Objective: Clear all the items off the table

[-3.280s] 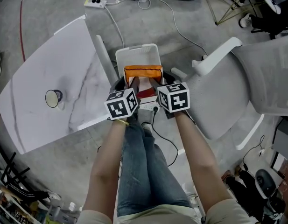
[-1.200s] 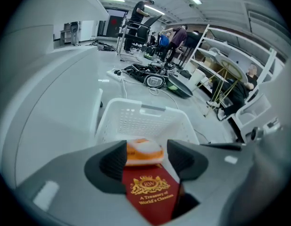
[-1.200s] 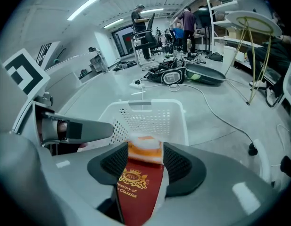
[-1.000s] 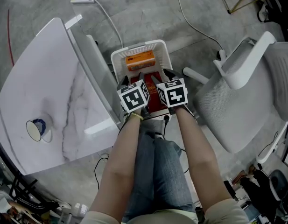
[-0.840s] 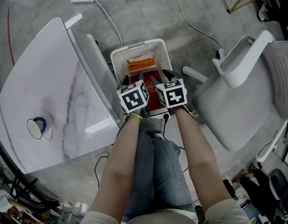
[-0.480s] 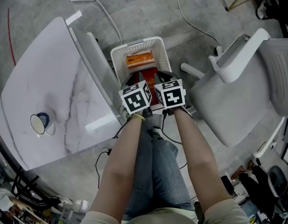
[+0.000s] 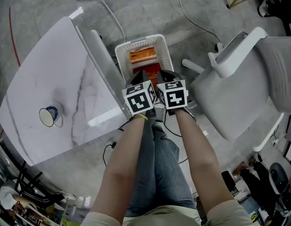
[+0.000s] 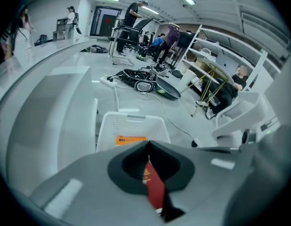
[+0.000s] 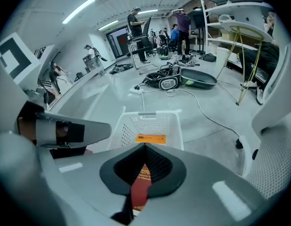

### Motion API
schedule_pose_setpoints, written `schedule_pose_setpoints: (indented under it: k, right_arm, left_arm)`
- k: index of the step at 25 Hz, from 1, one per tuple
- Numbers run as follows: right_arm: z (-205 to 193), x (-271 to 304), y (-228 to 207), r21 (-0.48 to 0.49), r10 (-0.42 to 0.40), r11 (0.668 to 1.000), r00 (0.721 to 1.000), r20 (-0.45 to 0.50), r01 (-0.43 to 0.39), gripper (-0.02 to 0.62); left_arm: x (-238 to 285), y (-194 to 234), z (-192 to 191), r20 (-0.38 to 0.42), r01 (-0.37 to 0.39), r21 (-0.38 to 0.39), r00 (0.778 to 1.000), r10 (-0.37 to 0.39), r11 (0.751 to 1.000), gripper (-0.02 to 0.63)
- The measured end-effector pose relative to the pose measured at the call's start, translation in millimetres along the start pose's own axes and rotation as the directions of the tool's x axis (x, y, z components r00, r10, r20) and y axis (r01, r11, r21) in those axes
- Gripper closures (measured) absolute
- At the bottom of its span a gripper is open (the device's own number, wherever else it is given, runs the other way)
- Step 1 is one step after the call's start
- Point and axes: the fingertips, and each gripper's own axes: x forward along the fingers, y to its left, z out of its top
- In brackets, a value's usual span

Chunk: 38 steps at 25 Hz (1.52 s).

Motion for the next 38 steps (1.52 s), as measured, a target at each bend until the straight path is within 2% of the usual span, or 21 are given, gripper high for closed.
schedule_pose_setpoints:
  k: [6,16,28,38]
  right_arm:
    - [7,-31,8,0.036,-0.009,0.999,1.000,0.025,0.008,0.597]
    - [12,-96,17,0.086,-0.027,0.996,0.999,0.037,0.024,0.597]
    - [5,-155,18,0.106,-0.052,0.993,0.996,0.070,0.044,0.597]
    - [1,-193,33,0.106,-0.034,0.994,0.993,0.112,0.022,0.597]
  left_arm:
    - [-28,-11,9,-0.004,0.016,0.025,1.000,-0.016,1.000,0.597]
    - [-87,-36,20,0.006,0.063,0.016,0.998,-0.064,0.998,0.597]
    - [-134,-50,10,0.013,0.085,0.010,0.996,-0.085,0.996,0.598]
    - [-173,-57,-7,0.028,0.091,0.038,0.995,-0.092,0.995,0.598]
